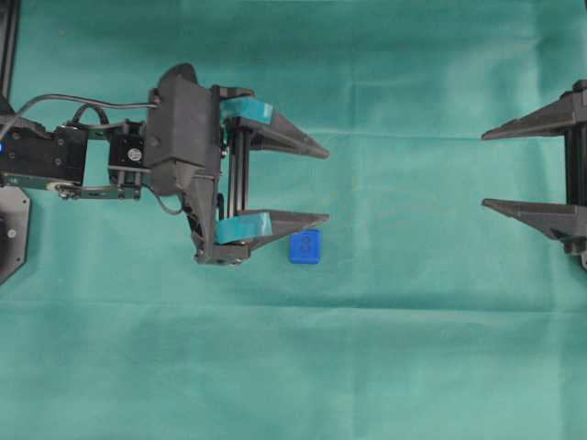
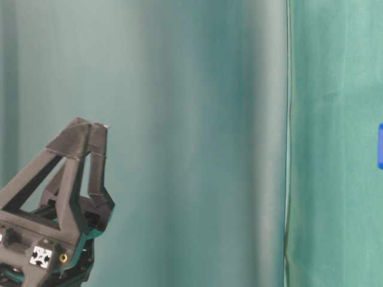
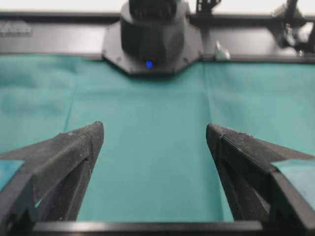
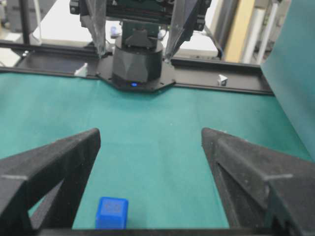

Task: Handover the blue block to the right arm after grasping it with the left arm, then place it in the designated position.
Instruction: 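Move the left gripper over the blue cube and lower around it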

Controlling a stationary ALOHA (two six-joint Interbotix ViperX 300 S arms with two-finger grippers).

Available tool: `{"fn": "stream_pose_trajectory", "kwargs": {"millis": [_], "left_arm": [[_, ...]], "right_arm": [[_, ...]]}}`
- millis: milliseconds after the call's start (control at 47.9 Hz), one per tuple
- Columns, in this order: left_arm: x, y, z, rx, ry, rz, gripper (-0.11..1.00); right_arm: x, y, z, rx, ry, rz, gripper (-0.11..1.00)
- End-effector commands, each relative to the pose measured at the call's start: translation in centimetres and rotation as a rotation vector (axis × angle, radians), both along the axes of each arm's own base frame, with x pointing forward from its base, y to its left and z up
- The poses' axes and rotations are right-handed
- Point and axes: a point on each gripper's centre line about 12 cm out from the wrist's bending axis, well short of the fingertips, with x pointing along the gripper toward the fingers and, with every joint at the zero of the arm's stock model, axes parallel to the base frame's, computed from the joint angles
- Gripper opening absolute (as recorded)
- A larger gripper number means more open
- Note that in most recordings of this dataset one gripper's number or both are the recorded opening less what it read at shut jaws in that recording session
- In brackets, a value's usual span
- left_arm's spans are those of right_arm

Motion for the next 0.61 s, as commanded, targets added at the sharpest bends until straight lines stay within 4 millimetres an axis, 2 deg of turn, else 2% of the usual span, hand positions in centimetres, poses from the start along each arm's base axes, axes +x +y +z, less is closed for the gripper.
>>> {"fn": "stream_pose_trajectory", "kwargs": {"millis": [0,396,584], "left_arm": [[0.2,-0.4,1.3,-0.001,0.023,-0.009,1.0],[1.6,-0.5,0.4,0.006,0.414,-0.012,1.0],[2.2,-0.6,0.4,0.012,0.525,-0.013,1.0]], "right_arm": [[0.3,0.0,1.1,-0.002,-0.029,0.0,0.95],[0.3,0.0,1.3,-0.002,-0.031,0.0,0.95],[0.3,0.0,1.3,-0.004,-0.029,-0.001,0.95]]}}
